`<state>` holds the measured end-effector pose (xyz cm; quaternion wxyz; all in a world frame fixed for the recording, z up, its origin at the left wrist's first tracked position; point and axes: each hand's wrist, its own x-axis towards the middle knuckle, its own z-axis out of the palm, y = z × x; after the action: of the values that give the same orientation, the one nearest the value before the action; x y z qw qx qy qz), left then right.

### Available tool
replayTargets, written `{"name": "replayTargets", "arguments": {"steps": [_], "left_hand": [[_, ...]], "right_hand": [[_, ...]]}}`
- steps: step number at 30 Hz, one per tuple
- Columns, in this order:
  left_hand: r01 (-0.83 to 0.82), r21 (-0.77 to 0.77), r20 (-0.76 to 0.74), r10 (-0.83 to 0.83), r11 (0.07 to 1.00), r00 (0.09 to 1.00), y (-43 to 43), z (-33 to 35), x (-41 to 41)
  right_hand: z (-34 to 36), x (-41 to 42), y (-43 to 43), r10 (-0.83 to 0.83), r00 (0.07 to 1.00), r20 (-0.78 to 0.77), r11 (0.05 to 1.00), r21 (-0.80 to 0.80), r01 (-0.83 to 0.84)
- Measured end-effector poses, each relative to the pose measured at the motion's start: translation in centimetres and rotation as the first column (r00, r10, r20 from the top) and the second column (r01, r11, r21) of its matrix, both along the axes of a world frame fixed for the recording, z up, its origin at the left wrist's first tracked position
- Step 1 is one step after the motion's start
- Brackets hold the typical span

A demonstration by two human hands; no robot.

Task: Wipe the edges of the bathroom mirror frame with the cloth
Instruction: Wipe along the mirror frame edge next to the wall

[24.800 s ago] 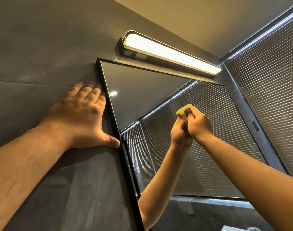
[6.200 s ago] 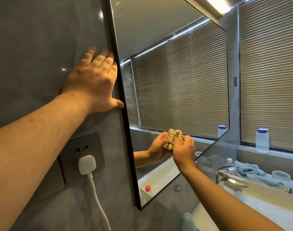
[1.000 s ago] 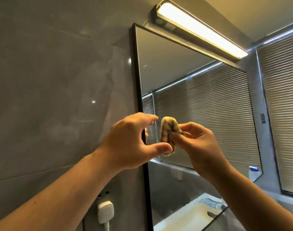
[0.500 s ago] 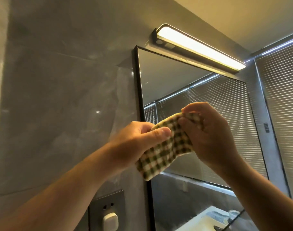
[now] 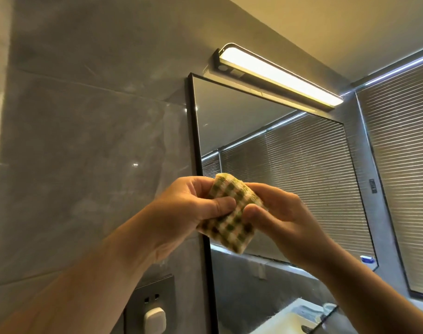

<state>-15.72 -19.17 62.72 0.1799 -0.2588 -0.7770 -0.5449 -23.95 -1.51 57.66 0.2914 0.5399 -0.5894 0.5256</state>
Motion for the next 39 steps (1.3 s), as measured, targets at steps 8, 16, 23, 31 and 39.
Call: {"name": "replayTargets", "arguments": {"steps": [8,16,23,31,39], "left_hand": [[-0.275,-0.174,-0.225,0.233,0.946,0.946,0.5,-0.6,-0.1],[-0.227,-0.087,-0.240,0.201,0.970,0.950,0.3,-1.1,-1.4],[-0.838,-0.284,-0.748,0.440,0.465,0.497,-3.0,0.1,-4.9],[-0.952,-0.290,-0.935,0.243,-0.101,0.259,-6.4,3.0,-9.4],[-0.971,-0.202,-0.969,0.174,-0.130,0.178,-6.7,2.4,-10.2]], "right_hand": [[0.3,-0.4,0.7,0.183,0.972,0.147,0.983,-0.029,-0.181],[-0.8,-2.1,0.5,0.437,0.834,0.336,0.899,-0.126,-0.420],[0.3,-6.4,-0.1,-0.001,0.936,0.352,0.963,-0.253,0.096],[1.1,-13.3,-5.3,-0.608,0.739,-0.291,0.790,-0.123,0.601],[0.4,-13.4,-4.2,-0.620,0.567,-0.542,0.748,-0.191,0.636]]}}
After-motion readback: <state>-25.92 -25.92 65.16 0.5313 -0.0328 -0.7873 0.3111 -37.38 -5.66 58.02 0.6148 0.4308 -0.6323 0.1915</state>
